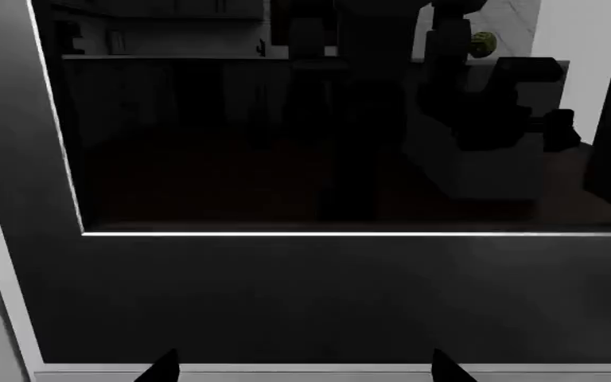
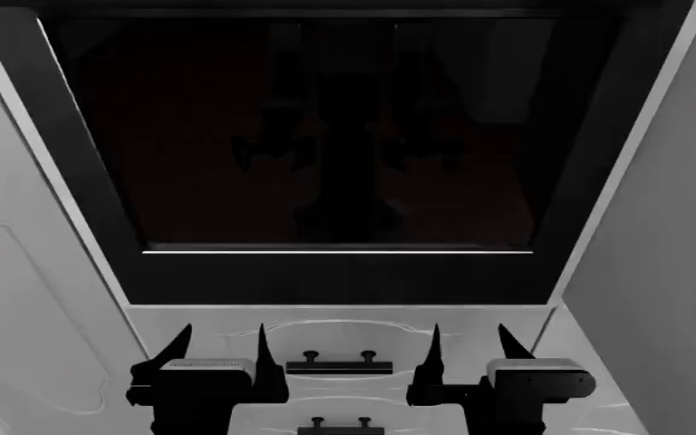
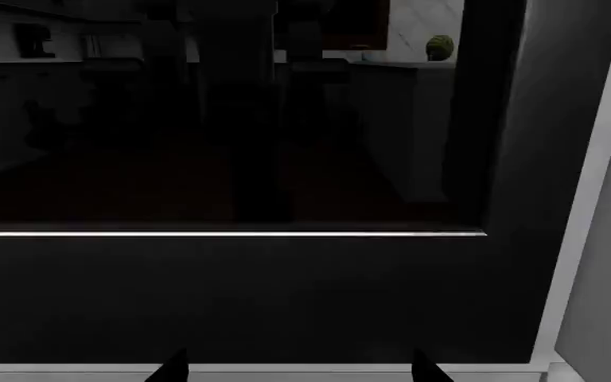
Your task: Pick the boxed drink from the counter and place it in the cabinet.
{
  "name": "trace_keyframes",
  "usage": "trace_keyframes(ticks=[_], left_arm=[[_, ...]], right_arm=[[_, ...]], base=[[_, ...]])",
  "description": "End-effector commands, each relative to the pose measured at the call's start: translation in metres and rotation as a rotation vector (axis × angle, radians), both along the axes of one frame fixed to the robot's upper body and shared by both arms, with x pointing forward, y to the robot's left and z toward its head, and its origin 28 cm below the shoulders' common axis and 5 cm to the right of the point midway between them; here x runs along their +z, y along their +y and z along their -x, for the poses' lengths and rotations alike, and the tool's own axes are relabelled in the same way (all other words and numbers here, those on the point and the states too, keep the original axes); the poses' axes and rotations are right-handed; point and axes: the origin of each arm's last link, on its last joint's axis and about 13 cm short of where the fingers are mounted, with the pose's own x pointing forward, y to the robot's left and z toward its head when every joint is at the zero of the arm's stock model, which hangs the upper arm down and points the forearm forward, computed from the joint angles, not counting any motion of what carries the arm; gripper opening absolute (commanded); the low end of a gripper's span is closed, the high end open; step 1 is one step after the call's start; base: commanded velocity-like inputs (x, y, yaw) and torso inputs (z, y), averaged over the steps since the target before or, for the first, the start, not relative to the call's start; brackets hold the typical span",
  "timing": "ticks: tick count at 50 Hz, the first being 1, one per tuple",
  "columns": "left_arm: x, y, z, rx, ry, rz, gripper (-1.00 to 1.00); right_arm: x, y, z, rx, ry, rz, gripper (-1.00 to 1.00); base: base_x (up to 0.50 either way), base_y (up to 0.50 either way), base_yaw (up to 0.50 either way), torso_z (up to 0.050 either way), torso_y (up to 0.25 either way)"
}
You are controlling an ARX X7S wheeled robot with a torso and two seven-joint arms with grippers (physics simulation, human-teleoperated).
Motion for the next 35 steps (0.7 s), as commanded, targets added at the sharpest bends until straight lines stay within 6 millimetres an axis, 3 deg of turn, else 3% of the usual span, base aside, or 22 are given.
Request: trace_keyframes(ticks=[1,35], left_arm=[[0.0005,0.0001,-0.0001,-0.001,-0.002,0.001,1.00],[-0.0013,0.0042,-0.0046,0.016,-0.003,0.004,1.00]], right_arm=[[0.0011,0.0006,0.0016,0.015,-0.004,-0.003,1.00],[0.0077,0.0036,0.0034,0.065,0.007,0.024,1.00]], base=[[0.00,0.00,0.00,0.000,0.000],[-0.44,0.17,0.00,0.000,0.000]])
